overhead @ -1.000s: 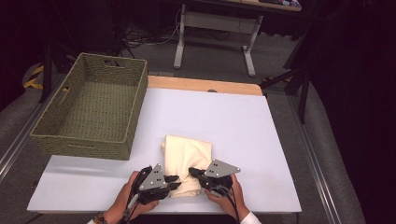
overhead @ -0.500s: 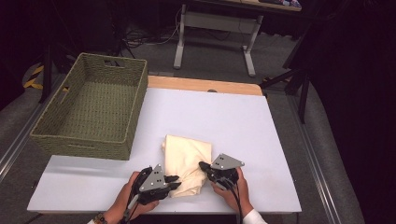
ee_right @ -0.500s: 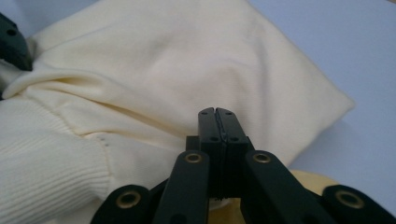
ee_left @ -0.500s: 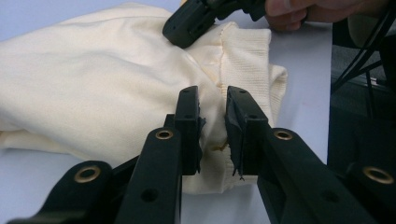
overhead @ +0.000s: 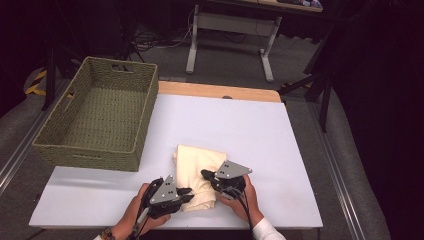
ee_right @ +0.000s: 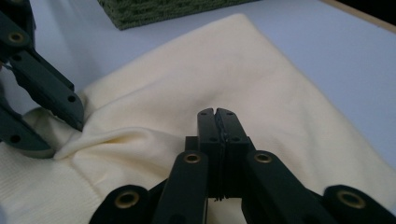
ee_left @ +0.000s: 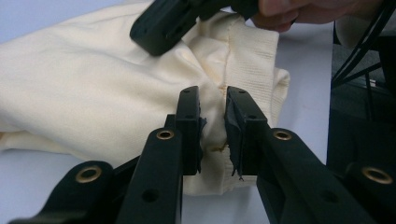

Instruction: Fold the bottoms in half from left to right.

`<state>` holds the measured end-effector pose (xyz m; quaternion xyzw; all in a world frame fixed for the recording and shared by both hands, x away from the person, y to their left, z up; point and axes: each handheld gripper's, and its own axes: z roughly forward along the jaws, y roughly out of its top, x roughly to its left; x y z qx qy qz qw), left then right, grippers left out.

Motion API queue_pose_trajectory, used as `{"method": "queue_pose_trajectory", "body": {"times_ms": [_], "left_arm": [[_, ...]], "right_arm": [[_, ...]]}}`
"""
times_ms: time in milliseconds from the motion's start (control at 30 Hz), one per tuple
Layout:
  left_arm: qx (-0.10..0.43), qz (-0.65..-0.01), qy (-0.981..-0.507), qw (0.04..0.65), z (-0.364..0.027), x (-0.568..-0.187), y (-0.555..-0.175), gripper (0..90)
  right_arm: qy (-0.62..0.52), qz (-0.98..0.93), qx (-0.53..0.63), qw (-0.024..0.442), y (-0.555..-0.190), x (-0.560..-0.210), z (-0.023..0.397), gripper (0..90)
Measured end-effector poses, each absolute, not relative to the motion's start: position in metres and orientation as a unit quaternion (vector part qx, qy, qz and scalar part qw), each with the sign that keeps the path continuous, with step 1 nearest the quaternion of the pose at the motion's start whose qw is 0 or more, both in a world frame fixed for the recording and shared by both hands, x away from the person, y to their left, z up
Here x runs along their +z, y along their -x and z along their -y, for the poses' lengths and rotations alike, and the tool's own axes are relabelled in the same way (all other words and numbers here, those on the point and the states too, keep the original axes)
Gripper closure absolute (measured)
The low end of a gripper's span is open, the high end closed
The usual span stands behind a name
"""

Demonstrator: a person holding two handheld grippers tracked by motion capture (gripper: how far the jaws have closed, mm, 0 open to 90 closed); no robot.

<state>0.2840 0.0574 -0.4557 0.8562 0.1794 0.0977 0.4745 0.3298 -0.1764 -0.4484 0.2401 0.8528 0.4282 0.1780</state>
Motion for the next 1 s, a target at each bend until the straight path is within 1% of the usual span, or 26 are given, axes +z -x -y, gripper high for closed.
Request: {"method": "queue_pose_trajectory", "body": {"times_ms": [167, 500, 700, 900, 1000], "left_arm": [[0.099, -0.179, -0.856, 0.474, -0.057, -0.456, -0.284, 75.9], [0.104, -0.177, -0.857, 0.474, -0.056, -0.457, -0.282, 76.0], [0.107, -0.179, -0.857, 0.471, -0.056, -0.457, -0.281, 76.0], [0.1, -0.174, -0.855, 0.478, -0.057, -0.458, -0.284, 76.1], [0.109, -0.166, -0.858, 0.474, -0.056, -0.458, -0.284, 76.1]], "right_arm": [[-0.25, -0.857, 0.417, 0.173, -0.334, -0.457, 0.178, 89.7], [-0.271, -0.854, 0.398, 0.196, -0.34, -0.459, 0.188, 89.8], [-0.285, -0.85, 0.38, 0.226, -0.343, -0.459, 0.199, 89.8], [-0.315, -0.84, 0.387, 0.216, -0.35, -0.463, 0.214, 89.8], [-0.313, -0.84, 0.383, 0.224, -0.35, -0.464, 0.212, 89.8]]}}
